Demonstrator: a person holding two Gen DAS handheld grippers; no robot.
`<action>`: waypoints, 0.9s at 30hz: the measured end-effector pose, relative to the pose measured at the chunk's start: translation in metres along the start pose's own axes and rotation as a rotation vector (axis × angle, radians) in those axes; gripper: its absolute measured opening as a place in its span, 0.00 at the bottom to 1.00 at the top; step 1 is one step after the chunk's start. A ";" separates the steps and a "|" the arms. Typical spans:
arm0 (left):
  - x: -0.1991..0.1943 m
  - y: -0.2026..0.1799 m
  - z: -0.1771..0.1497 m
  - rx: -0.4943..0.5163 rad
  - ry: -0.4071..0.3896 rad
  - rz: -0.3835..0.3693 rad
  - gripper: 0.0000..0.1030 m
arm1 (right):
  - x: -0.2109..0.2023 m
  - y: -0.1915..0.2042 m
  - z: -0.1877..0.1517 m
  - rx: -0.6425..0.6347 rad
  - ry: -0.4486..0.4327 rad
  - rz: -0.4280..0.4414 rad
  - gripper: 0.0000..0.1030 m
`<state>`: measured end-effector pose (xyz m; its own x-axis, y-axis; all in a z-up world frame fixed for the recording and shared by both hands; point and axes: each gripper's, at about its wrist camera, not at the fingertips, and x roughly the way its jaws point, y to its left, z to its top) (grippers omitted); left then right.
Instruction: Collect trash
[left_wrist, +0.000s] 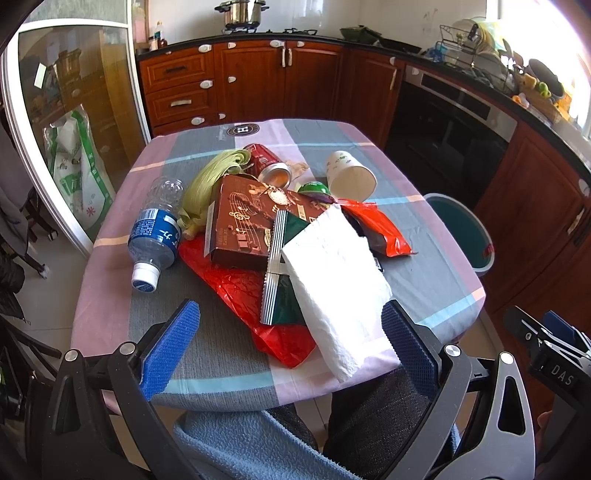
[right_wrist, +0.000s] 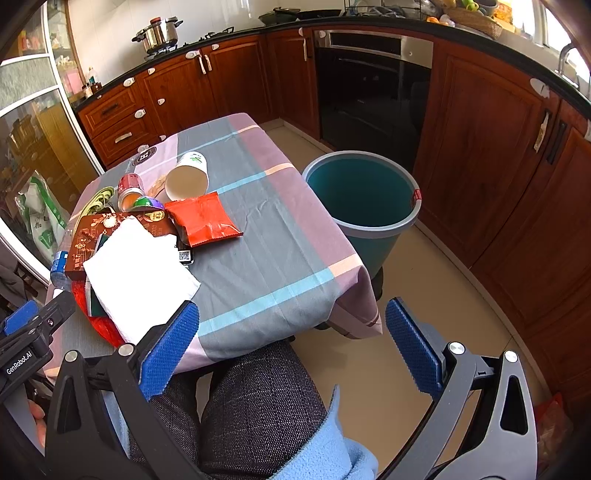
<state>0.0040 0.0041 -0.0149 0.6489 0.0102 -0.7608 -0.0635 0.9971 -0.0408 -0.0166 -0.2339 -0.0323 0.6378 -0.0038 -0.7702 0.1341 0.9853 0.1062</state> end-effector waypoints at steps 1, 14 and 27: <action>0.000 0.000 0.000 0.000 0.000 0.000 0.96 | 0.000 0.000 0.000 0.001 0.001 0.000 0.94; 0.002 0.028 0.005 -0.023 -0.037 0.000 0.96 | 0.010 0.025 0.000 -0.104 0.017 0.128 0.94; 0.043 0.084 -0.007 -0.067 0.077 -0.058 0.96 | 0.058 0.135 -0.003 -0.434 0.172 0.336 0.94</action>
<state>0.0214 0.0880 -0.0555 0.5928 -0.0561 -0.8034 -0.0793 0.9887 -0.1275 0.0361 -0.1006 -0.0639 0.4545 0.3138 -0.8336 -0.4016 0.9076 0.1226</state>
